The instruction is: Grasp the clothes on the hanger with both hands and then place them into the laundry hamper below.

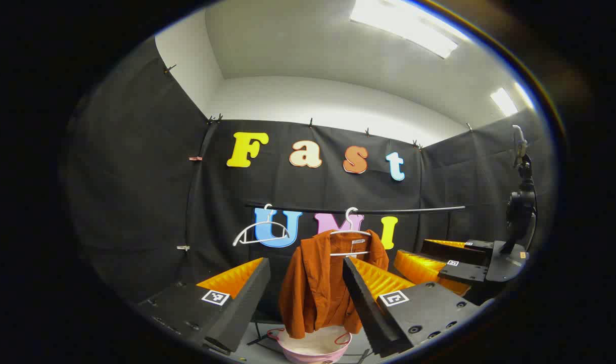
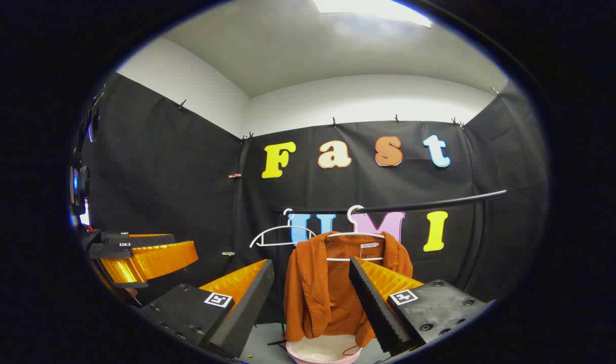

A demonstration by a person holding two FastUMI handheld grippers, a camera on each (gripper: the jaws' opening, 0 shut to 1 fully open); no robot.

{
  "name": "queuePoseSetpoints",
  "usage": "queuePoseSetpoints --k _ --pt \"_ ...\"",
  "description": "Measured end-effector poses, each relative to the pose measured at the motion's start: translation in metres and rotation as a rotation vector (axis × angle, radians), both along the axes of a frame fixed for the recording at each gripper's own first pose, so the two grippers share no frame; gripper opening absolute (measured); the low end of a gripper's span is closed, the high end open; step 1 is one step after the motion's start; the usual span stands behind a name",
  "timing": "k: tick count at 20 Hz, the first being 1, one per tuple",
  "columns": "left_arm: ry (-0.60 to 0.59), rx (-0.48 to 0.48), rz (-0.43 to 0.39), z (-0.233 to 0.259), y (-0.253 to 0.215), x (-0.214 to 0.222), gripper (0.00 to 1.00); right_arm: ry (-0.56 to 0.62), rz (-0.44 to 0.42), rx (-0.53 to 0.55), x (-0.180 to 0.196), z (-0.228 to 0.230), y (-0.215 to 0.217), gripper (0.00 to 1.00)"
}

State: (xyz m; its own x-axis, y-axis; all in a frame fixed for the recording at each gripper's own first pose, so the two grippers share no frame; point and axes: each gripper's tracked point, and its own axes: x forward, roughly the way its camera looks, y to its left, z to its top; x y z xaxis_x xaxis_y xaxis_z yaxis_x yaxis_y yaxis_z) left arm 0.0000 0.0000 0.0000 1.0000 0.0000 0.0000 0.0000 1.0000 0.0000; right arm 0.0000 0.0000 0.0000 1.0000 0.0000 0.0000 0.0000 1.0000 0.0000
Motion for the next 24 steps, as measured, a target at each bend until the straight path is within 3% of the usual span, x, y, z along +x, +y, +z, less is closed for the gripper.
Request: queuePoseSetpoints --k 2,3,5,6,24 --pt "-0.013 -0.006 -0.044 0.004 -0.009 0.006 0.92 -0.013 -0.046 -0.009 -0.004 0.006 -0.010 0.96" --pt "-0.019 -0.011 -0.065 0.004 -0.014 0.009 0.87 -0.015 -0.062 -0.015 -0.006 0.007 -0.013 0.96" --pt "-0.018 -0.021 -0.099 0.003 -0.022 0.016 0.92 -0.018 -0.085 -0.024 -0.012 0.008 -0.019 0.92" --pt "-0.013 -0.025 -0.110 0.002 -0.026 0.019 0.92 -0.019 -0.089 -0.021 -0.012 0.009 -0.020 0.97" --pt "-0.028 -0.033 -0.134 0.005 -0.047 0.036 0.92 -0.017 -0.148 -0.034 -0.032 0.021 -0.044 1.00"
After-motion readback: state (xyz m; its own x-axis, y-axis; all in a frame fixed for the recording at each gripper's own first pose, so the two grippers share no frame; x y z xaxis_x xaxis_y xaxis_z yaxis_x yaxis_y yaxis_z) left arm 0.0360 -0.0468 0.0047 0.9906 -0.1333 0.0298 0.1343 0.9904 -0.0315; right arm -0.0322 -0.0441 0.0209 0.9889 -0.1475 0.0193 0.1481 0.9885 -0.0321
